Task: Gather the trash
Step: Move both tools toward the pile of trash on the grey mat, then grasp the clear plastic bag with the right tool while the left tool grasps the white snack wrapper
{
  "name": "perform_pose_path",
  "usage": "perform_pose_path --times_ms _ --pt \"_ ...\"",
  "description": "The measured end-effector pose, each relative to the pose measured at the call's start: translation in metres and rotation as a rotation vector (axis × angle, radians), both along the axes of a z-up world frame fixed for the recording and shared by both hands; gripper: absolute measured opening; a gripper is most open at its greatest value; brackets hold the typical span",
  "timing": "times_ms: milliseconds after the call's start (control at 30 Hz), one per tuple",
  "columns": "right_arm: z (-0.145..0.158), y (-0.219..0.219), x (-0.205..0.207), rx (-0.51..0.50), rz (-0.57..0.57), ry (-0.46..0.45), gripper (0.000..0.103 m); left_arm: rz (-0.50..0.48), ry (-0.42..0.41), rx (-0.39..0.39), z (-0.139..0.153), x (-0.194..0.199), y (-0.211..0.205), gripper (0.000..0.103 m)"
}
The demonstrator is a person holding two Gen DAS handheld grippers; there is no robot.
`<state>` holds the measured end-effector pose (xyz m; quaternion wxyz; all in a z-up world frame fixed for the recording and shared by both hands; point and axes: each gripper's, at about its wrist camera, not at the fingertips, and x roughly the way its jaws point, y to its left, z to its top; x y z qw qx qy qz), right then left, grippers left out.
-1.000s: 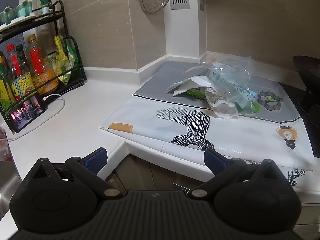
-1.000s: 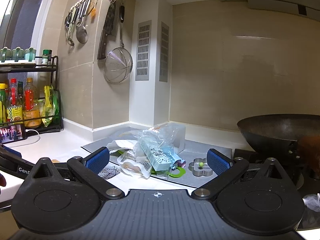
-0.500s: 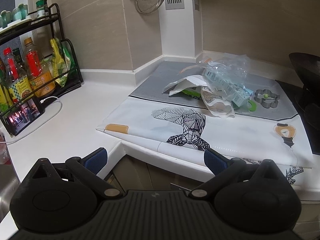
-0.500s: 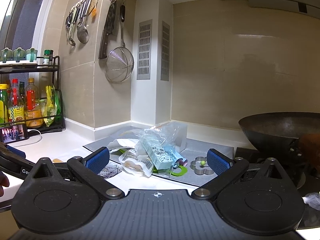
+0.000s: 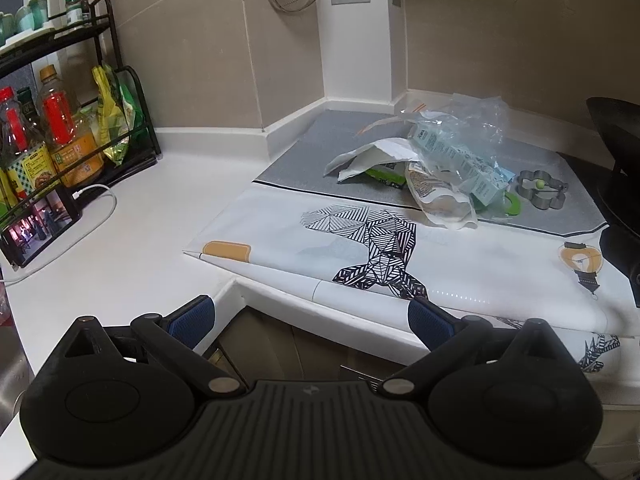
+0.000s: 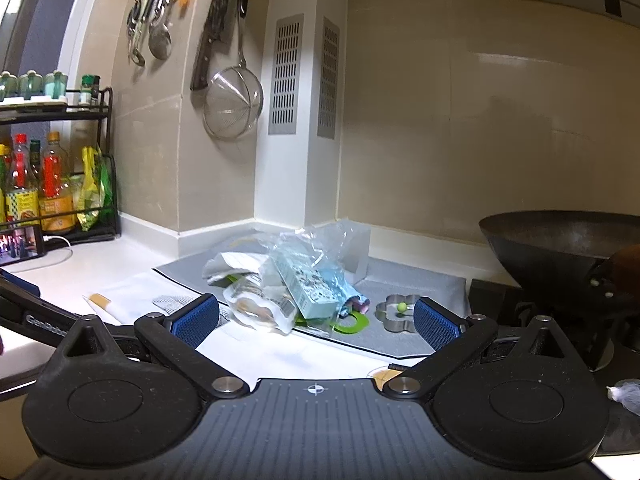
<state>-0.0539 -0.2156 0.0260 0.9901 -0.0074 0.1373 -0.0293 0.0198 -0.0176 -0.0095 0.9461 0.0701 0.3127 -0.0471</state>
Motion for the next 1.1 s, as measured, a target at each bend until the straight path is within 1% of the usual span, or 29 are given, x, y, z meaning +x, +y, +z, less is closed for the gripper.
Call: perform_pose_path --times_ms 67,133,200,233,300,333,400,467,500,567,667,733,767,800,833,867,900,933,967,1033,1100 --pt "-0.001 -0.005 0.013 0.036 0.004 0.01 0.103 0.009 0.007 -0.003 -0.002 0.005 0.002 0.103" --pt "-0.001 -0.01 0.031 0.086 0.012 -0.017 0.103 0.019 0.019 -0.014 -0.004 0.011 0.005 0.103" --pt "0.001 -0.015 0.053 0.133 0.02 -0.013 0.103 0.032 0.029 -0.024 -0.005 0.018 0.009 0.103" --pt "0.003 -0.018 0.065 0.161 0.023 -0.009 0.103 0.043 0.046 -0.03 -0.006 0.021 0.011 0.103" --pt "0.005 -0.024 0.093 0.245 0.024 0.007 0.103 0.058 0.054 -0.037 -0.007 0.026 0.015 0.103" --pt "0.006 -0.027 0.106 0.262 0.02 0.004 0.103 0.064 0.06 -0.038 -0.007 0.029 0.017 0.103" --pt "0.003 -0.036 0.136 0.4 -0.004 0.038 0.103 0.075 0.069 -0.04 -0.009 0.035 0.021 0.103" --pt "-0.001 -0.041 0.164 0.482 -0.07 0.065 0.103 0.085 0.074 -0.043 -0.012 0.041 0.025 0.103" --pt "-0.004 -0.044 0.178 0.494 -0.109 0.081 0.103 0.089 0.077 -0.047 -0.012 0.044 0.027 0.103" --pt "-0.011 -0.048 0.199 0.517 -0.142 0.092 0.103 0.1 0.08 -0.04 -0.014 0.049 0.03 0.103" --pt "-0.015 -0.053 0.222 0.541 -0.113 0.103 0.103 0.109 0.085 -0.04 -0.014 0.055 0.03 0.103" --pt "-0.017 -0.055 0.227 0.572 -0.068 0.115 0.09 0.104 0.08 -0.059 -0.012 0.06 0.029 0.103" --pt "-0.016 -0.055 0.226 0.578 -0.044 0.12 0.076 0.102 0.078 -0.064 -0.011 0.062 0.026 0.103" --pt "-0.016 -0.054 0.224 0.562 -0.022 0.118 0.061 0.099 0.076 -0.071 -0.011 0.064 0.024 0.103" --pt "-0.015 -0.051 0.219 0.531 -0.002 0.107 0.054 0.094 0.078 -0.078 -0.01 0.067 0.019 0.103" --pt "-0.013 -0.048 0.212 0.497 0.012 0.089 0.035 0.088 0.083 -0.082 -0.01 0.07 0.015 0.103" --pt "-0.011 -0.046 0.203 0.472 0.023 0.065 0.022 0.08 0.086 -0.093 -0.009 0.073 0.011 0.103" --pt "-0.007 -0.043 0.192 0.445 0.022 0.035 0.017 0.069 0.085 -0.106 -0.008 0.077 0.006 0.103" --pt "-0.003 -0.041 0.179 0.415 0.017 0.0 0.015 0.063 0.082 -0.113 -0.007 0.08 0.002 0.103" --pt "0.005 -0.037 0.149 0.358 -0.011 -0.071 0.014 0.06 0.076 -0.119 -0.006 0.087 -0.008 0.103" --pt "0.011 -0.034 0.121 0.31 -0.065 -0.111 0.014 0.048 0.079 -0.131 -0.005 0.095 -0.016 0.103"
